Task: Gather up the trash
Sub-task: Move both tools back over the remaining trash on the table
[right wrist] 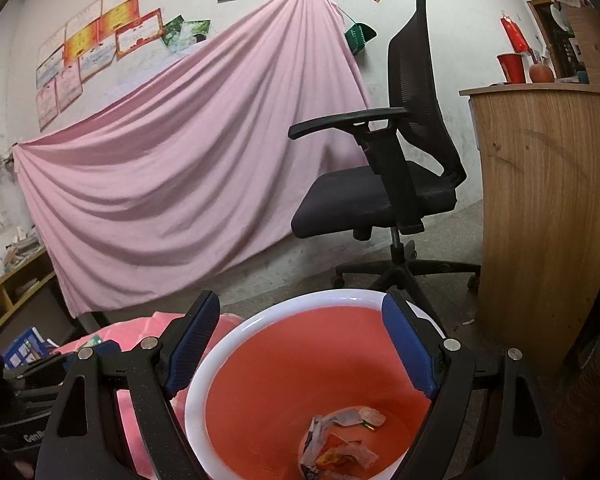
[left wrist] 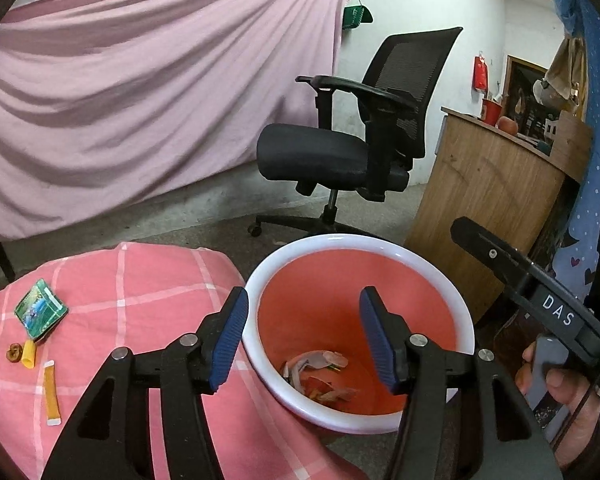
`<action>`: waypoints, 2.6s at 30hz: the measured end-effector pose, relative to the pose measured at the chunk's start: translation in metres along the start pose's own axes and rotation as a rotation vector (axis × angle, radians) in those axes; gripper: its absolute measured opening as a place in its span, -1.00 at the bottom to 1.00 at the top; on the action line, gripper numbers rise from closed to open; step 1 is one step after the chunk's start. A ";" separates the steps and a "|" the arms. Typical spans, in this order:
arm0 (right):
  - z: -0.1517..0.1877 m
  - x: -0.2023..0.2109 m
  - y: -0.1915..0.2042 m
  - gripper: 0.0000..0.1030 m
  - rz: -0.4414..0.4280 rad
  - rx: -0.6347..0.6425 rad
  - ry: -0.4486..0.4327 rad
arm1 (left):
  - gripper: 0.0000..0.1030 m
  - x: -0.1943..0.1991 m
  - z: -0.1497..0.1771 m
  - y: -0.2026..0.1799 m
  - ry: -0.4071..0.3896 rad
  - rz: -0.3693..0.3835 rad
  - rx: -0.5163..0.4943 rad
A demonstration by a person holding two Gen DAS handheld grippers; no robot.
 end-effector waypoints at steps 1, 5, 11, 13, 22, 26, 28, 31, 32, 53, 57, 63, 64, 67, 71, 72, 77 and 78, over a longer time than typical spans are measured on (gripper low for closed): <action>0.000 0.000 0.000 0.67 0.002 -0.001 0.000 | 0.13 0.002 -0.001 0.002 -0.004 -0.002 0.005; -0.002 0.000 0.001 0.76 0.019 -0.005 -0.010 | 0.14 0.012 -0.001 0.011 -0.024 -0.020 0.023; -0.005 -0.001 0.010 0.98 0.032 -0.010 -0.041 | 0.15 0.034 -0.002 0.036 -0.067 -0.076 0.074; -0.006 0.001 0.017 1.00 0.023 -0.003 -0.061 | 0.34 0.045 -0.002 0.047 -0.086 -0.098 0.094; -0.007 0.017 0.070 1.00 -0.070 0.070 -0.215 | 0.63 0.101 0.001 0.098 -0.220 -0.209 0.169; -0.003 0.021 0.100 1.00 -0.140 0.113 -0.266 | 0.98 0.129 0.010 0.116 -0.313 -0.297 0.193; 0.000 0.023 0.116 1.00 -0.171 0.140 -0.289 | 0.98 0.140 0.016 0.126 -0.346 -0.319 0.198; 0.006 0.024 0.135 1.00 -0.209 0.165 -0.313 | 0.98 0.156 0.027 0.143 -0.372 -0.374 0.212; 0.008 0.023 0.143 1.00 -0.223 0.174 -0.319 | 0.98 0.160 0.030 0.149 -0.378 -0.388 0.216; 0.070 -0.015 0.261 1.00 -0.315 0.434 -0.201 | 0.98 0.199 0.100 0.229 -0.390 -0.615 0.183; 0.082 -0.031 0.265 1.00 -0.314 0.464 -0.096 | 0.98 0.193 0.109 0.240 -0.365 -0.616 0.184; 0.090 -0.053 0.264 1.00 -0.309 0.458 0.058 | 0.98 0.182 0.118 0.250 -0.319 -0.608 0.202; 0.091 -0.054 0.264 1.00 -0.309 0.456 0.071 | 0.98 0.180 0.119 0.252 -0.309 -0.605 0.205; 0.094 -0.064 0.264 1.00 -0.314 0.452 0.162 | 0.98 0.171 0.122 0.257 -0.258 -0.593 0.215; 0.104 -0.079 0.264 0.84 -0.321 0.460 0.307 | 0.98 0.156 0.121 0.265 -0.172 -0.565 0.240; 0.107 -0.082 0.265 0.65 -0.325 0.465 0.344 | 0.98 0.152 0.120 0.267 -0.148 -0.558 0.243; 0.122 -0.093 0.270 0.30 -0.372 0.493 0.497 | 0.94 0.127 0.120 0.273 -0.030 -0.502 0.245; 0.124 -0.093 0.272 0.22 -0.379 0.502 0.509 | 0.87 0.121 0.121 0.274 -0.001 -0.488 0.240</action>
Point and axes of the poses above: each gripper's, at about its wrist camera, not at the fingertips, and x roughly against the way its jaws point, y to its left, z to its underside, the point moved 1 cm from there along -x, roughly the way its jaws point, and after that the axes turned 4 degrees about -x, right-handed, at the moved point
